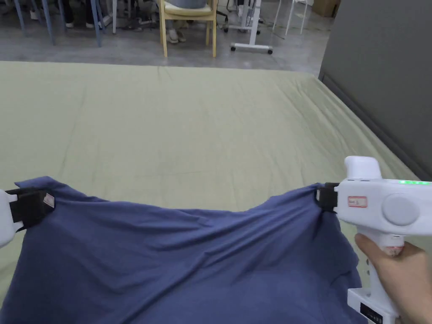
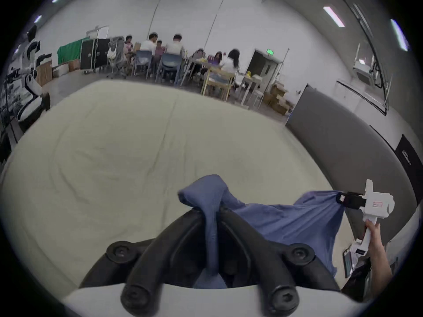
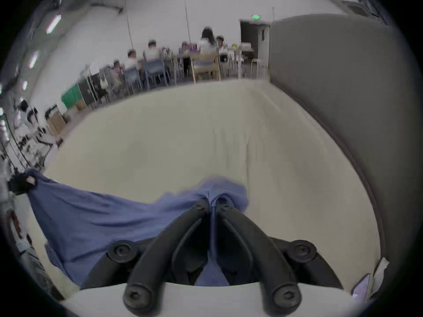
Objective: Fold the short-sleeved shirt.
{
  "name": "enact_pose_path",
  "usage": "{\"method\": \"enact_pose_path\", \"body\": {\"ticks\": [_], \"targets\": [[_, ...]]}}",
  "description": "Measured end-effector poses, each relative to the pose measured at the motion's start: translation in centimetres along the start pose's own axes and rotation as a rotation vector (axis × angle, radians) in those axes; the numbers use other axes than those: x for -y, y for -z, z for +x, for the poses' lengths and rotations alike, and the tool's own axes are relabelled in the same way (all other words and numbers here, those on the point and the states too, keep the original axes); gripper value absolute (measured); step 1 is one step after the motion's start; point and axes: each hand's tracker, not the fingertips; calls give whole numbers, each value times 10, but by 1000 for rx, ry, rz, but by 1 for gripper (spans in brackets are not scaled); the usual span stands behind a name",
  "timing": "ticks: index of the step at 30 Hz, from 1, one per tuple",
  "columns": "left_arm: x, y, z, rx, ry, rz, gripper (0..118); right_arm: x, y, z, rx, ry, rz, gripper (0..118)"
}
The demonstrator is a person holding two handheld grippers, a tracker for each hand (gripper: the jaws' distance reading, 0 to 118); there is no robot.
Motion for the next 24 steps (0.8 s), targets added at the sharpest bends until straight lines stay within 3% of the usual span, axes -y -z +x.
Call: {"method": "enact_pose_path", "body": {"ticks": [5, 11, 14, 19, 24], "targets": [[-57, -71, 31, 4, 108, 167, 2, -59, -97, -18, -18, -20, 260, 6], [-170, -135, 63, -3, 194, 367, 2, -177, -179, -42, -64, -53, 483, 6], [-237, -153, 72, -40, 231, 435, 2, -247, -205, -59, -40, -104, 569, 6], [-335, -158, 76, -132, 264, 520, 2, -345, -235, -82, -19, -113, 684, 6], [-383, -148, 81, -249, 307, 555, 2, -392, -235, -99, 37, -133, 731, 6]]}}
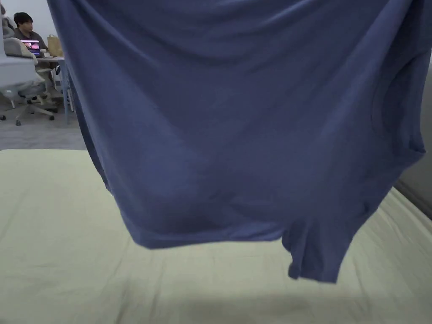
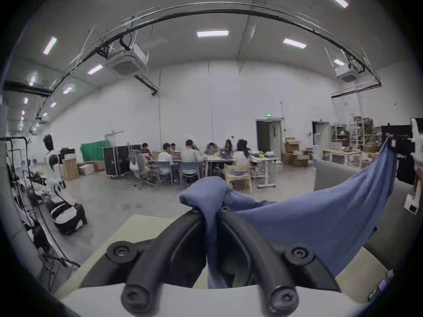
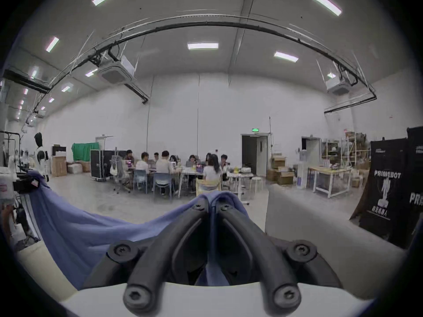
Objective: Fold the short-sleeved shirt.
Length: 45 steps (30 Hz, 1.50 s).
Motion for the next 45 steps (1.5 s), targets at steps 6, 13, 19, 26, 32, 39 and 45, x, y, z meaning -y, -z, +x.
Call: {"method": "enact_pose_path", "body": {"ticks": [6, 13, 19, 26, 32, 39, 45], "targets": [[54, 44, 0, -30, -16, -56, 2, 52, 34, -14, 26, -87, -48, 6], [203, 107, 23, -3, 12, -320, 2, 201, 94, -16, 25, -80, -278, 6], [291, 142, 38, 9, -3, -467, 2, 305, 118, -17, 36, -36, -450, 6], [343, 119, 42, 66, 14, -501, 2, 364, 86, -15, -35, -106, -511, 6], [433, 32, 50, 167, 57, -607, 2, 446, -8, -5, -141, -41, -626, 6], [505, -93, 50, 166, -73, -680, 2, 513, -149, 4, -155, 23, -711, 6], [510, -165, 48, 145, -66, -703, 2, 523, -241, 9, -137, 51, -742, 6]]}}
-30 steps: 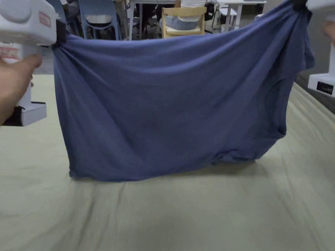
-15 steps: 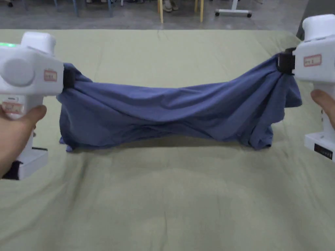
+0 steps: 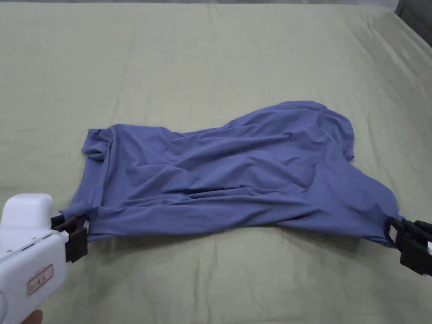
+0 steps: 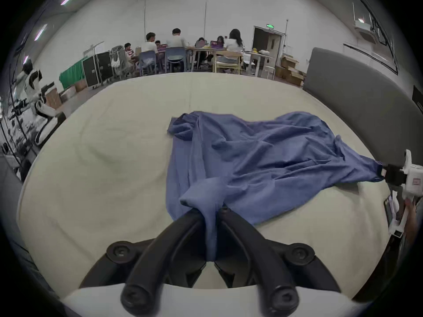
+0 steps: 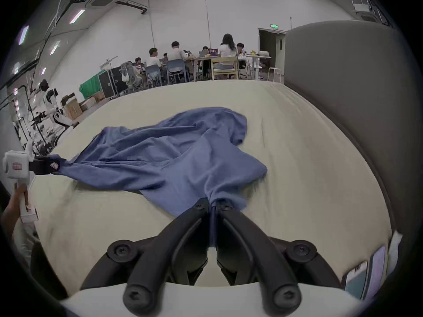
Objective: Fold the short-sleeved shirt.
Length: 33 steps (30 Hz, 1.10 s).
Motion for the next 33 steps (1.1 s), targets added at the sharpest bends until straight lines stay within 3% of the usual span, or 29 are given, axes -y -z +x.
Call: {"method": "enact_pose_path", "body": {"ticks": [9, 13, 17, 18, 20, 23, 25, 29, 30, 31, 32, 33], "targets": [[53, -52, -10, -31, 54, -124, 2, 43, -67, 4, 20, -1, -83, 6], [79, -38, -20, -28, 36, -197, 2, 58, -59, 13, 40, 13, -141, 6], [89, -15, -15, -43, 55, -252, 7, 65, -34, 12, 56, -27, -210, 7], [88, -13, -16, -39, 46, -265, 24, 64, -30, 12, 56, -29, -233, 25], [88, -15, -21, -54, -35, -282, 78, 64, -23, 16, 91, -14, -312, 116], [86, -38, -34, 25, -141, -272, 81, 63, -39, 14, 30, 19, -290, 118], [84, -67, -38, 20, -208, -234, 81, 53, -56, 9, 41, 51, -275, 118], [78, -148, -32, 52, -301, -46, 81, 41, -107, -7, 9, 148, -157, 118], [78, -165, -28, 88, -295, 8, 80, 39, -117, -12, -7, 157, -131, 111], [77, -182, -22, 111, -262, 63, 68, 38, -127, -16, -42, 150, -123, 88], [74, -191, -15, 92, -219, 62, 16, 38, -132, -21, -64, 153, -127, 21], [73, -193, -8, 37, -186, 52, 0, 40, -132, -25, -54, 159, -133, 2]]}}
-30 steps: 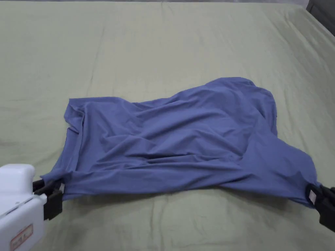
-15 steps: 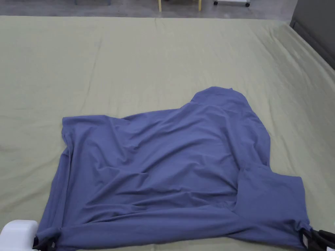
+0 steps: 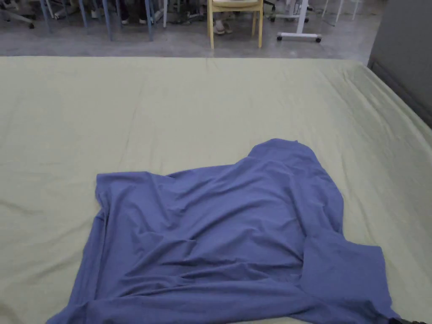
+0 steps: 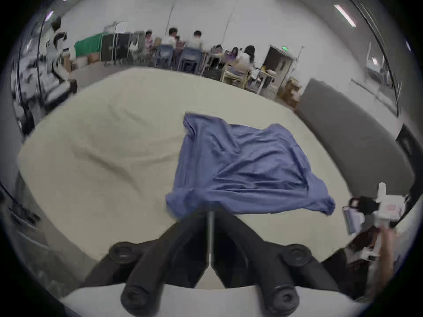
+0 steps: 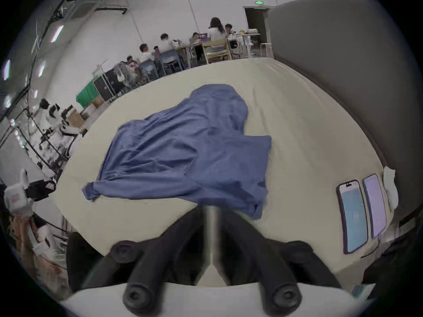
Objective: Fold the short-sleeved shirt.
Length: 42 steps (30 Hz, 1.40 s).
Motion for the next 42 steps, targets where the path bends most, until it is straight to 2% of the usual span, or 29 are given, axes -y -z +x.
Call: {"method": "enact_pose_path", "body": {"ticks": [1, 3, 5, 9, 10, 11, 12, 14, 16, 20, 21, 22, 23, 26, 29, 30, 32, 33, 34, 36, 39, 40, 41, 42], "targets": [[-1, -6, 6, -83, 61, 20, 0, 6, -5, -4, 29, 14, 40, 2], [0, -3, 11, -86, 134, -56, 0, 3, 2, -14, -4, -45, 2, 2], [1, -1, 11, -64, 118, -43, 0, 4, 5, -19, 9, -56, 8, 2], [-2, 24, 12, -49, 125, -114, 2, 5, -1, -16, -21, -28, 18, 2], [-3, 35, 9, -41, 118, -132, 26, 6, -2, -16, -22, -30, 19, 2], [-2, 46, 5, -21, 98, -141, 77, 5, -2, -17, -26, -33, 18, 2], [-3, 70, -5, 17, 54, -178, 95, 6, -1, -18, -30, -39, 14, 2], [-2, 106, -21, 40, 0, -233, 95, 7, 3, -23, -36, -50, 1, 2], [5, 144, -34, -15, -38, -274, 95, 10, 8, -27, -37, -58, -14, 2], [15, 183, -43, 0, -47, -330, 93, 16, 21, -33, -37, -63, -51, 2], [17, 183, -41, 35, -11, -322, 86, 17, 24, -34, -32, -67, -61, 2], [18, 183, -38, 25, 39, -309, 61, 17, 29, -34, -27, -75, -74, 2], [18, 184, -34, -7, 70, -299, 12, 18, 33, -35, -19, -80, -86, 2], [15, 183, -24, -23, 105, -303, 10, 18, 43, -33, -5, -90, -107, 2], [10, 173, -23, -3, 70, -279, 10, 14, 49, -29, 21, -93, -112, 4], [7, 167, -24, 0, 64, -267, 10, 10, 50, -27, 47, -75, -110, 27], [4, 159, -22, -3, 60, -250, 10, 4, 58, -15, 76, -55, -138, 118], [3, 157, -20, -2, 55, -246, 10, 3, 66, -7, 77, -35, -177, 118], [2, 153, -18, -2, 45, -241, 10, -1, 66, -1, 88, -24, -105, 118], [2, 151, -14, 3, 34, -240, 10, -5, 83, 16, 102, 24, -157, 118], [2, 152, -11, -6, 40, -244, 10, -1, 117, 44, 178, 55, -192, 118], [2, 152, -9, -9, 42, -248, 10, 0, 131, 52, 189, 85, -231, 108], [2, 152, -8, -11, 43, -250, 10, 2, 140, 57, 155, 114, -248, 63], [2, 151, -7, -11, 44, -251, 10, 3, 145, 59, 129, 129, -246, 52]]}}
